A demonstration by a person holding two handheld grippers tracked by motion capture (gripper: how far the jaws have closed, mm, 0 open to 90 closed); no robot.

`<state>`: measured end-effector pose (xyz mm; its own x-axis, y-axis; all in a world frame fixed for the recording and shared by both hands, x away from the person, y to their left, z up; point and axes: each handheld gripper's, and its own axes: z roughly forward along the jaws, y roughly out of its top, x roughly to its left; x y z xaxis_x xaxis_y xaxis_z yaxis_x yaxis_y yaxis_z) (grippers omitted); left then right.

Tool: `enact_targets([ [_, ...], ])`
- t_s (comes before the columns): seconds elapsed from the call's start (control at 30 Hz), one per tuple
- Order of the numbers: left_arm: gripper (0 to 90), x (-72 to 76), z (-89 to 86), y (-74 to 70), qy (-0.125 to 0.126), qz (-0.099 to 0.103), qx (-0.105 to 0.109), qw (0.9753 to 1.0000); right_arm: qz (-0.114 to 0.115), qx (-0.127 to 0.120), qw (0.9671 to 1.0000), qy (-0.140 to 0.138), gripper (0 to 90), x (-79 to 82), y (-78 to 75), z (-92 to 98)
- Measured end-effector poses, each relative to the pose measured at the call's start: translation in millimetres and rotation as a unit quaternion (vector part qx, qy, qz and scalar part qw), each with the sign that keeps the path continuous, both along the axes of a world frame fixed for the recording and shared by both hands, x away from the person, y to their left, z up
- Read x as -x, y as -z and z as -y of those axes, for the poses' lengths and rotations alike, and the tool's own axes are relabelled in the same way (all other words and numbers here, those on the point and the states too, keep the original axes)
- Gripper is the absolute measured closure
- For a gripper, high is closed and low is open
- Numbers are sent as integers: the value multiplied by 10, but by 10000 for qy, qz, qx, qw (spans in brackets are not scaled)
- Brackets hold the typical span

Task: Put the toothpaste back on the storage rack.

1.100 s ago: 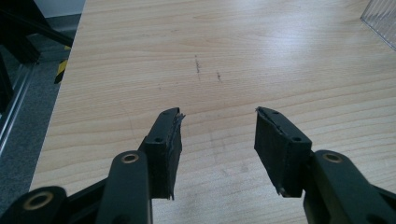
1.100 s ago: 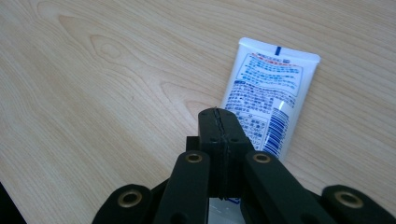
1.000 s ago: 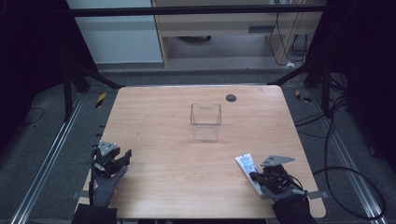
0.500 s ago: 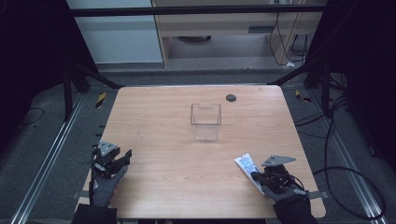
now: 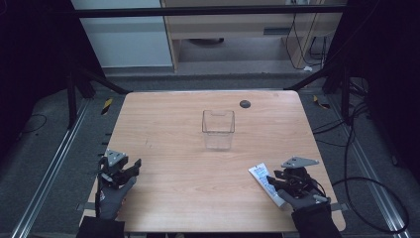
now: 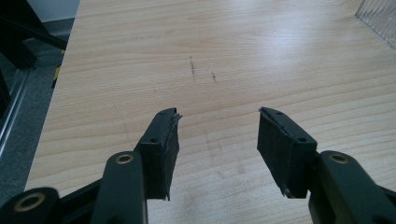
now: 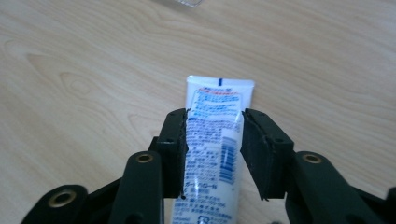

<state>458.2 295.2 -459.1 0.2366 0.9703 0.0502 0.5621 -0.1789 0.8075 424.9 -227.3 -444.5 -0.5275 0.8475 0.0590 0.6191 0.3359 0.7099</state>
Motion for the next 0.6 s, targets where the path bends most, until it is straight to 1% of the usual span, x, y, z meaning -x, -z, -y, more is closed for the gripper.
enact_targets([
  [0.03,468,-2,1,4,7,2,-16,10000,8,42,10000,31,580,-10,-21,2],
  [0.07,462,-5,1,9,15,1,-31,10000,58,110,9998,131,546,-38,-55,-1],
  [0.1,460,-5,1,9,15,1,-31,10000,58,110,9998,131,546,-38,-55,-1],
  [0.13,460,-7,0,11,17,4,-37,10000,68,153,9997,165,527,-49,-70,-2],
  [0.2,454,-11,4,16,28,-3,-45,10000,66,263,9994,224,512,-83,-110,-12],
  [0.23,451,-14,11,20,42,-6,-54,10000,48,327,9992,242,490,-103,-145,-23],
  [0.37,445,-18,21,25,66,-19,-66,10000,69,431,9986,302,475,-124,-198,-36],
  [0.4,442,-21,22,27,69,-27,-66,10000,77,436,9985,331,466,-139,-230,-41],
  [0.43,442,-24,25,30,74,-29,-72,9999,77,436,9985,331,466,-139,-230,-41],
  [0.47,439,-26,26,32,79,-36,-82,9999,38,443,9984,349,452,-163,-272,-51],
  [0.6,436,-22,25,31,84,-28,-92,9999,-12,527,9980,361,442,-202,-321,-78],
])
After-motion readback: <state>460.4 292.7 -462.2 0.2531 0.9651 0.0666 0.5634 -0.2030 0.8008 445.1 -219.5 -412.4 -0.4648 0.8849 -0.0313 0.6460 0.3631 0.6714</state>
